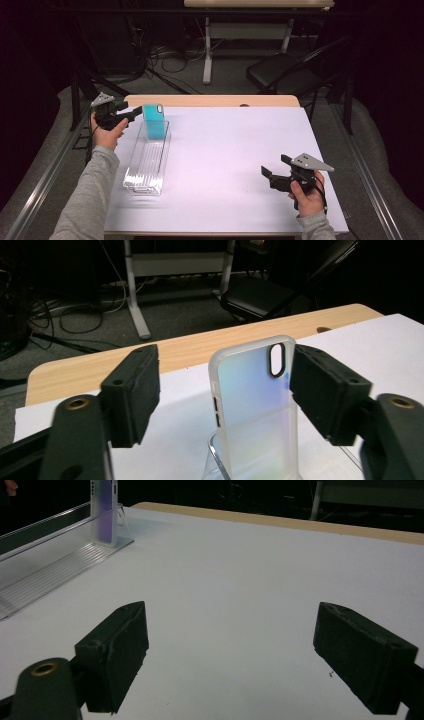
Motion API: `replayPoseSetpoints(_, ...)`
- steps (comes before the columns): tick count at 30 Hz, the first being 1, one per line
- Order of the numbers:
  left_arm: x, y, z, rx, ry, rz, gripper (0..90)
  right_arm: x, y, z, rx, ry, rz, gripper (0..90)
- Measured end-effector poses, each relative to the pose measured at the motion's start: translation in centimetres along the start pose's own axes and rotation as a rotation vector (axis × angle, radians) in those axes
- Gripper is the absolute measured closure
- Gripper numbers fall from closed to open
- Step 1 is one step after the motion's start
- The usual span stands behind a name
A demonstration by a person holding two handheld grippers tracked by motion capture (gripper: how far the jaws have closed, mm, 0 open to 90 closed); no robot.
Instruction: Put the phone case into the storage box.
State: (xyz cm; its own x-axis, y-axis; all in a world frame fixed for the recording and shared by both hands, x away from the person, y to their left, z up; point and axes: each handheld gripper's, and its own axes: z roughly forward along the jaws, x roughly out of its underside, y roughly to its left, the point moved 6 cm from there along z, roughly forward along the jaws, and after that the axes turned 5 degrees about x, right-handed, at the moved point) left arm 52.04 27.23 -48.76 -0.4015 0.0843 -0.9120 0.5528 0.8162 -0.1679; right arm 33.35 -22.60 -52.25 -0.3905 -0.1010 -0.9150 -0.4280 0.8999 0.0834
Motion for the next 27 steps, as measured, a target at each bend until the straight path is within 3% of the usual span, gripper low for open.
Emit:
replayPoseSetpoints(5, -0.2, -0.5, -0.7, 0.024, 0.006, -0.015, 23.1, 0.0, 0.0, 0.0, -0.004, -0.003, -0.002, 13.7)
replayPoseSetpoints(13, -0.9, -2.2, -2.1, 0.048, -0.005, -0.008, 18.8, -0.1, 0.0, -0.1, -0.005, -0.008, -0.002, 13.7)
replayPoseSetpoints(17, -1.1, -3.3, -2.6, 0.076, 0.002, -0.014, 16.7, -0.2, 0.0, -0.1, -0.006, -0.01, -0.001, 13.7)
replayPoseSetpoints(20, -1.0, -4.4, -3.0, 0.092, 0.024, 0.003, 14.8, -0.2, 0.0, -0.1, -0.009, -0.009, 0.001, 13.7)
replayPoseSetpoints(27, -0.9, -6.1, -4.3, 0.144, 0.019, 0.006, 10.0, -0.1, -0.1, 0.1, -0.011, -0.006, -0.001, 13.7)
